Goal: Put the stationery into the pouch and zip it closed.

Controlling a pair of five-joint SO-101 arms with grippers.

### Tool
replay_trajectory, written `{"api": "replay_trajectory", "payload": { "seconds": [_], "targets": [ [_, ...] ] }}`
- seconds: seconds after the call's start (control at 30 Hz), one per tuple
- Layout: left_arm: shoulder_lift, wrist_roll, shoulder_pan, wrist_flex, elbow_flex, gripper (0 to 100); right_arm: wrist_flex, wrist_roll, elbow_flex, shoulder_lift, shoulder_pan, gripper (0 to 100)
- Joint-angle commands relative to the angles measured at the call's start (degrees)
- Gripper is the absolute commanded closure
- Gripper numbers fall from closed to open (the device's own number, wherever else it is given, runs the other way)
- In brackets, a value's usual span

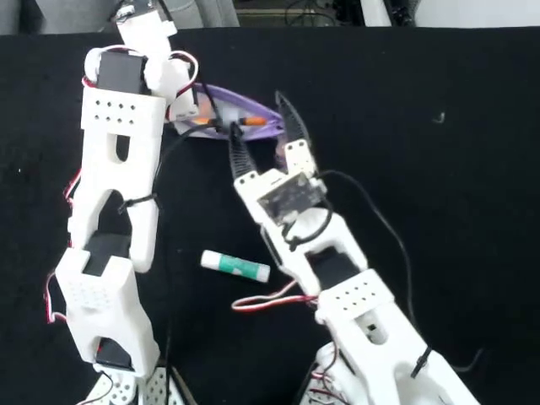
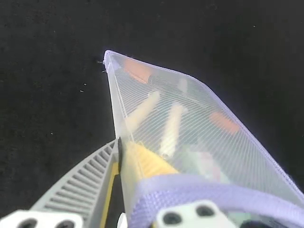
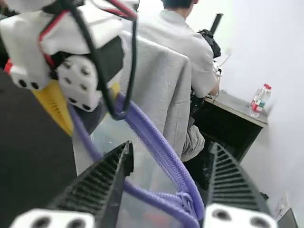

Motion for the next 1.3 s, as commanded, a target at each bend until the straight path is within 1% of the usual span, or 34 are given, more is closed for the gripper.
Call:
{"api": "replay_trajectory", "payload": {
  "seconds": [0.0, 0.13, 0.2, 0.27, 0.37, 0.53, 0.6, 0.7, 0.83, 0.9, 1.13, 1.27],
  "targets": [
    [-3.7, 0.3, -1.2, -1.6, -4.6, 97, 1.4, 1.8, -0.2, 0.1, -1.1, 78.7],
    [-3.7, 0.3, -2.7, -2.9, -4.5, 97, 1.6, 1.6, -0.3, -2.4, 0.9, 78.7],
    [-3.7, 0.3, -4.2, -3.6, -4.6, 97, 5.2, 1.5, -0.9, -6.1, 2.4, 78.7],
    [-3.7, 0.3, -5.6, -4.1, -4.6, 97, 12.3, 1.4, -2.9, -10.9, 3.1, 78.7],
    [-3.7, 0.3, -8.4, -4.9, -4.6, 97, 26.5, 1.4, -8.2, -17.5, 2.8, 78.7],
    [-3.7, 0.2, -13.8, -5.7, -4.7, 97, 47.5, 1.9, -18.2, -22.3, -0.8, 78.7],
    [-3.7, 0.1, -16.0, -5.7, -4.7, 97, 53.6, 2.0, -20.5, -22.3, -3.3, 78.7],
    [-3.7, -1.5, -18.8, -5.7, -4.7, 97, 59.5, 3.3, -21.1, -21.8, -5.9, 78.7],
    [-3.7, -2.1, -22.6, -5.7, -4.5, 97, 64.4, 9.2, -19.9, -18.8, -8.9, 78.7],
    [-3.7, -2.2, -24.7, -5.7, -4.5, 97, 65.8, 10.4, -18.9, -16.0, -10.2, 78.7],
    [-3.7, -2.3, -32.5, -7.7, -4.2, 97, 65.7, 14.1, -17.5, 0.7, -15.6, 78.7],
    [-3.7, -2.3, -34.2, -7.7, -4.2, 97, 62.5, 14.1, -18.3, 12.7, -20.0, 78.7]
  ]
}}
